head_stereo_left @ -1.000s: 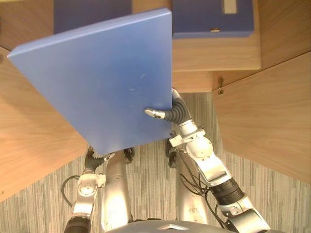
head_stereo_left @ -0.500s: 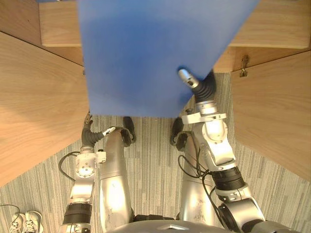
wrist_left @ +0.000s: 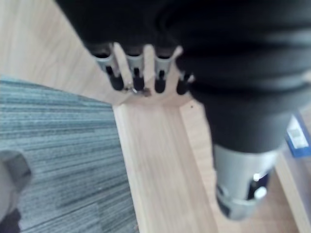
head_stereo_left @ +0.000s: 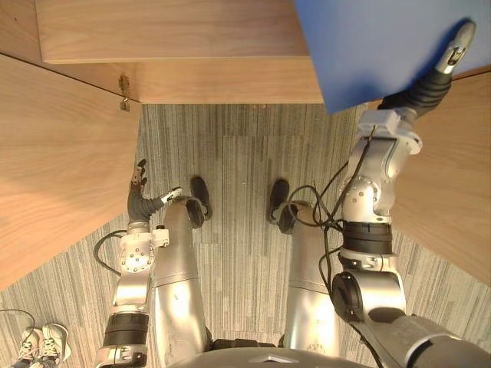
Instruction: Walk over to the cabinet, pick up the folder, carry it to the office cabinet, place the folder inside the office cabinet, then close the office cabinet door
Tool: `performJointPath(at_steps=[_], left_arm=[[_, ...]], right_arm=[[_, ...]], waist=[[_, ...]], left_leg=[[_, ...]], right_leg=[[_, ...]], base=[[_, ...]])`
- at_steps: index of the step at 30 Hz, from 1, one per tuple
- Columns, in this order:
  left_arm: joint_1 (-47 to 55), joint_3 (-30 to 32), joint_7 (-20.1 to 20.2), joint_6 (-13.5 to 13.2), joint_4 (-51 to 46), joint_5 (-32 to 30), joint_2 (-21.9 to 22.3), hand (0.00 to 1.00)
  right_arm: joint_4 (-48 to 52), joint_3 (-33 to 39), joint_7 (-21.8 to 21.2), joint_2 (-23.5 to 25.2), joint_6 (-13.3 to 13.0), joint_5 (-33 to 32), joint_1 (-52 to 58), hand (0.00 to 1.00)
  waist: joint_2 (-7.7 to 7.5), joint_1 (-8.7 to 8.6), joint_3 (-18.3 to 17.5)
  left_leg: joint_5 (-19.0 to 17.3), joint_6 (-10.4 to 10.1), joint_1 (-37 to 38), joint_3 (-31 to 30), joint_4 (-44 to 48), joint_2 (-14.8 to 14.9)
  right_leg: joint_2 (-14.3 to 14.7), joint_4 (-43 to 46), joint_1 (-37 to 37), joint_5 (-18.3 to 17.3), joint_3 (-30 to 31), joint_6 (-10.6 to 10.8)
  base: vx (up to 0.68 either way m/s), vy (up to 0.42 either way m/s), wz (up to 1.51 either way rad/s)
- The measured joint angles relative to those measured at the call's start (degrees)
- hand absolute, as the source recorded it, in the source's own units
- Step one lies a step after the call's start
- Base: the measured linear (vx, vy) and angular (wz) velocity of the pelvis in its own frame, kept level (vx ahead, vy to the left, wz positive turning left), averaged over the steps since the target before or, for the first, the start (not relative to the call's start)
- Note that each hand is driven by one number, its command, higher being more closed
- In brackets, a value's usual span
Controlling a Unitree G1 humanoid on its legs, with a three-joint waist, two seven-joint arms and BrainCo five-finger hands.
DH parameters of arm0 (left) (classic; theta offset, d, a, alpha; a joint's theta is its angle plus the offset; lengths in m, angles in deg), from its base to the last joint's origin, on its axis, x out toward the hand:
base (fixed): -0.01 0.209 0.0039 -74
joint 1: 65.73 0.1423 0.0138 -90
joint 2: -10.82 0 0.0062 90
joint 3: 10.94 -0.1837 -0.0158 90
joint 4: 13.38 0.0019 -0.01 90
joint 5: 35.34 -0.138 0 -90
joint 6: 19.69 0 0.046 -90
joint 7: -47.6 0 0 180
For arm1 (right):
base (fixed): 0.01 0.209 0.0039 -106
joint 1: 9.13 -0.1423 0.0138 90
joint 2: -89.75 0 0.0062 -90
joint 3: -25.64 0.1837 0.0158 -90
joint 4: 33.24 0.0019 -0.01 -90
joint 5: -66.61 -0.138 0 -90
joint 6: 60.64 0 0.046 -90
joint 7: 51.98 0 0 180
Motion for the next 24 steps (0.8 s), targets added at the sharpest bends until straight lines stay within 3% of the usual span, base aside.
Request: performJointPath(at_steps=[7, 14, 19, 24], left_arm=[[-0.8, -0.4, -0.5, 0.2, 0.9, 2.2, 0.0, 0.0], [-0.8, -1.1, -1.2, 0.2, 2.7, 3.6, 0.1, 0.0], [-0.9, -1.8, -1.6, 0.1, 2.7, 4.4, 0.1, 0.0], [-1.0, -2.8, -1.6, -0.1, 2.6, 4.5, 0.6, 0.0]], right_arm=[[-9.2, -0.1, 0.5, -2.4, -0.1, -6.5, -12.0, 1.0], [-15.3, 1.2, 1.8, -2.4, -2.0, -19.3, -19.1, 1.0], [-17.8, 3.0, 2.4, -3.3, -4.7, -23.5, -23.7, 1.0], [-20.6, 2.5, 2.9, -5.9, -4.5, -24.4, -27.6, 1.0]], waist=[[0.0, 0.5, 0.0], [0.0, 1.08, 0.0], [0.01, 1.74, 0.0], [-0.01, 2.07, -0.1]], left_leg=[[0.6, 0.2, -4.0, -0.2, 0.9, 0.1], [1.7, -0.3, -4.5, -0.9, -0.6, -0.2], [3.9, -1.0, -4.5, -1.4, -3.9, -0.9], [5.9, -1.7, -4.8, -1.8, -6.7, -1.5]], right_leg=[[-0.1, 1.2, -4.0, 0.2, 0.0, -0.4], [-0.4, 0.6, -4.2, 0.3, -1.1, -0.6], [-0.8, -1.1, -4.2, 0.8, -2.3, -1.5], [-1.2, -2.0, -4.8, 1.1, -3.4, -2.1]], base=[[-0.06, -0.015, 0.0], [-0.02, -0.005, 0.05], [-0.03, -0.019, 0.12], [-0.03, -0.025, 0.13]])
